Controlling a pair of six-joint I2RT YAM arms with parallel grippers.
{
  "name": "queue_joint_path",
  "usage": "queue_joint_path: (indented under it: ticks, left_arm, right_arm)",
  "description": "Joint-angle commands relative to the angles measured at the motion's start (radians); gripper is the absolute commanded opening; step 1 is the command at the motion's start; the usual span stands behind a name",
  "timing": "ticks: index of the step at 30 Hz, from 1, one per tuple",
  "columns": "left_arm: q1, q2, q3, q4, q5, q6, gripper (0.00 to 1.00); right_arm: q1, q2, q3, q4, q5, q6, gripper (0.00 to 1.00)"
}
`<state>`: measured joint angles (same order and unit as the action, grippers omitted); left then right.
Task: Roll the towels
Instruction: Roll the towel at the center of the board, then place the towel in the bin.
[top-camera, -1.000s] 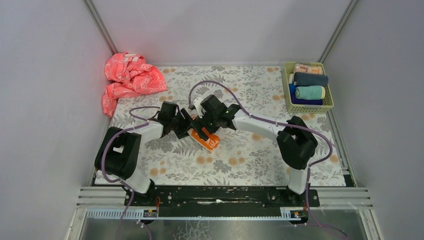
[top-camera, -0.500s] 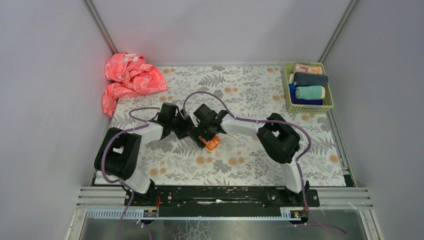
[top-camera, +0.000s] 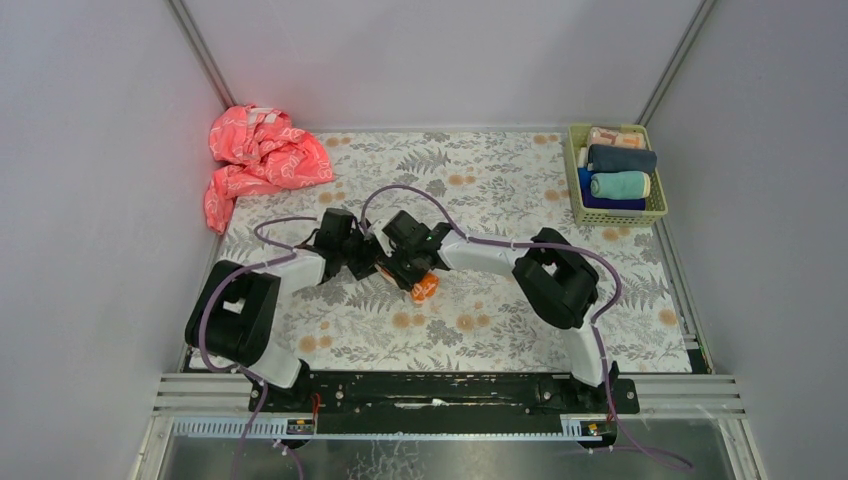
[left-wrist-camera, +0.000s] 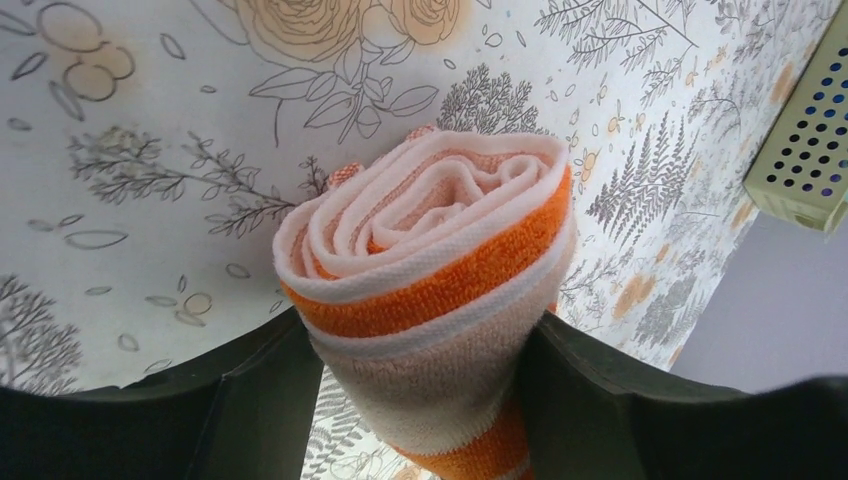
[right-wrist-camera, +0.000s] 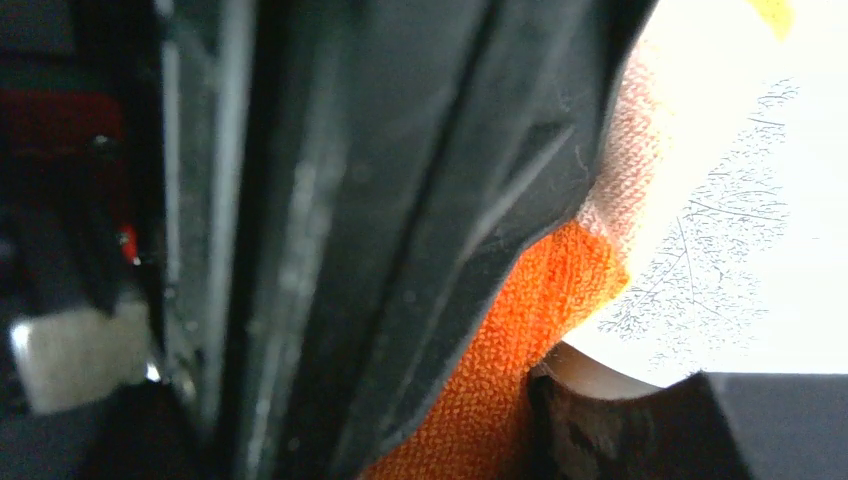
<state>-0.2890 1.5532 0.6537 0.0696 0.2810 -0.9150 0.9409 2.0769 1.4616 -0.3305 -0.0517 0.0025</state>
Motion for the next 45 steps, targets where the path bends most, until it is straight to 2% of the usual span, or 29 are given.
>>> queue_joint_path:
  ticks: [1, 7, 15, 20, 26, 30, 34, 38, 45]
  left_arm:
    - [-0.024, -0.095, 0.009, -0.168, -0.082, 0.082, 0.65]
    - [-0.009, -0.325, 0.169, -0.389, -0.273, 0.194, 0.76]
    - [0.032, -0.501, 0.387, -0.594, -0.458, 0.412, 0.87]
    - [0.032, -0.559, 0.398, -0.626, -0.598, 0.492, 0.91]
    - [0.013, -0.602, 0.332, -0.613, -0.685, 0.508, 0.94]
    - [-0.012, -0.617, 0.310, -0.607, -0.726, 0.513, 0.97]
    - [-0.036, -0.618, 0.302, -0.605, -0.746, 0.514, 0.98]
    - [-0.045, -0.616, 0.298, -0.605, -0.761, 0.517, 0.99]
    - [-0.045, -0.596, 0.294, -0.610, -0.781, 0.515, 1.00]
  right_arm:
    - [-0.023, -0.029, -0.046, -0.082, 0.039, 0.101, 0.24]
    - [-0.131, -0.193, -0.121, -0.120, 0.067, 0.226, 0.11]
    - [-0.314, -0.394, -0.128, -0.252, 0.206, 0.337, 0.10]
    - [-0.456, -0.474, -0.078, -0.366, 0.327, 0.362, 0.09]
    - [-0.713, -0.519, 0.003, -0.500, 0.501, 0.450, 0.06]
    - [-0.896, -0.497, 0.062, -0.568, 0.590, 0.542, 0.08]
    - [-1.040, -0.441, 0.175, -0.602, 0.618, 0.618, 0.02]
    - [-1.100, -0.319, 0.343, -0.632, 0.672, 0.674, 0.02]
    - [-1.136, -0.052, 0.607, -0.692, 0.653, 0.764, 0.00]
